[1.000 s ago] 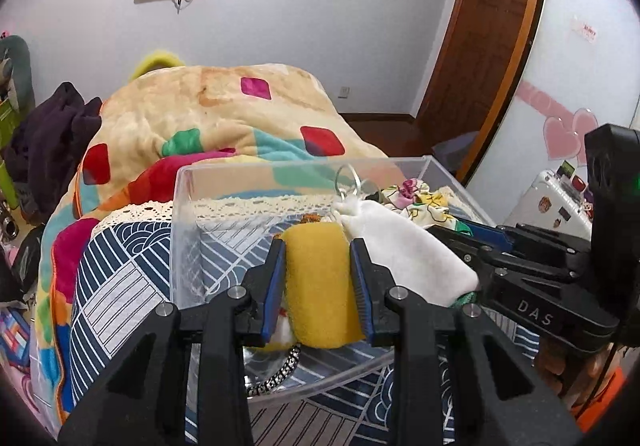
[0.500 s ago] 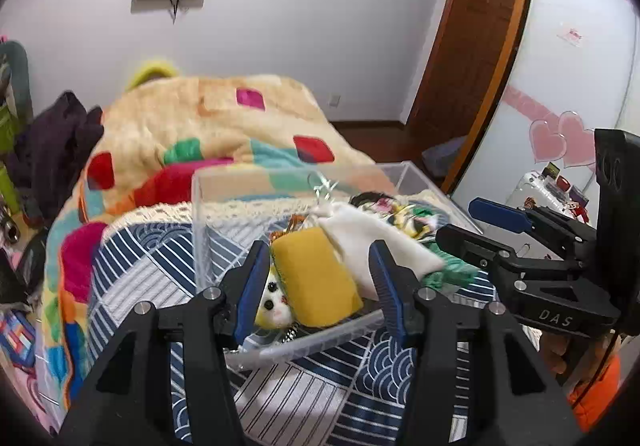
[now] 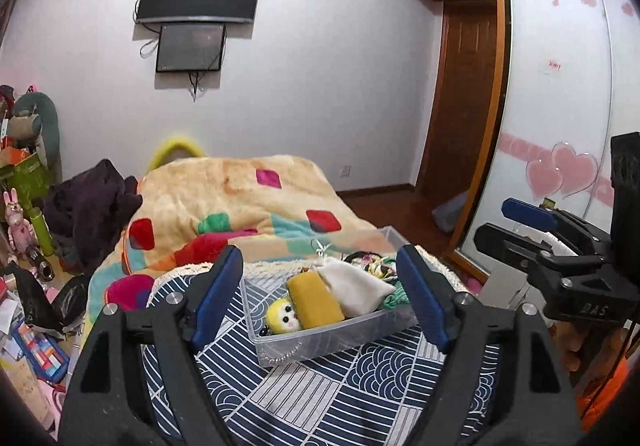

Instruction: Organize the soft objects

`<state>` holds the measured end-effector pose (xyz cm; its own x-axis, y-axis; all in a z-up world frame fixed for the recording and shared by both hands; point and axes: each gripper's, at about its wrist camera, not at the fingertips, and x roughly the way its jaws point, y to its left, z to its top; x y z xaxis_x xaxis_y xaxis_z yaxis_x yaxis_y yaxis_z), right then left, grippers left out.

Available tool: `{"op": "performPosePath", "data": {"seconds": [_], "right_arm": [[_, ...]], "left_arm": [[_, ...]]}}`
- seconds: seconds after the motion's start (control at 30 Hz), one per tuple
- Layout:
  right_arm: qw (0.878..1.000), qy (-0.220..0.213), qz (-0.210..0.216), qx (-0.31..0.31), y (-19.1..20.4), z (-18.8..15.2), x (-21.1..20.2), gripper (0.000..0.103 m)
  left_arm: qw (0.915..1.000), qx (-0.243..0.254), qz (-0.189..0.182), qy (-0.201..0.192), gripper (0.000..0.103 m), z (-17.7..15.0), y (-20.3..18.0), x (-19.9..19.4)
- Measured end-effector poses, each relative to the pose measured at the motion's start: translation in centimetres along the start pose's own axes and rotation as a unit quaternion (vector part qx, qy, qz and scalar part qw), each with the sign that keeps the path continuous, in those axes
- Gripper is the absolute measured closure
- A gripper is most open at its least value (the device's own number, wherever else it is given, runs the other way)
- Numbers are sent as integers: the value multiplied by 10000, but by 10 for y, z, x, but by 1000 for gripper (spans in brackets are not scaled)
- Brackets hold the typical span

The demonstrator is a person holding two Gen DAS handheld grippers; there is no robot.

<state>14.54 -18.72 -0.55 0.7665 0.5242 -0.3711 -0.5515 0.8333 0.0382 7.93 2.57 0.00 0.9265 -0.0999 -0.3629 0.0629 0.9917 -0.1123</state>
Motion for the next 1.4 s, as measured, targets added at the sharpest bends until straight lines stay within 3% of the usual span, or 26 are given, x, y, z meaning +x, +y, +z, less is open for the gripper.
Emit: {"op": "performPosePath", "data": {"seconds": [0.1,0.3,0.73,1.4], "right_arm": [[9998,-193,-29,-46,5,1,-12,14],[9988,-480,22,-58,12,-1,-28,3],[9971,-750,-52,126,19,-9,-43,0],[9962,-839,4,214,18,-12,-52,0]], "left_arm": [[9999,-16,16,-167,8,1,-1,-15],[9987,85,124,-490,2,-2,-8,-40],[9964,196,168,-813,0,-11,-22,-63],[9955,287,231,-870,0,-14,-26,-64]]}}
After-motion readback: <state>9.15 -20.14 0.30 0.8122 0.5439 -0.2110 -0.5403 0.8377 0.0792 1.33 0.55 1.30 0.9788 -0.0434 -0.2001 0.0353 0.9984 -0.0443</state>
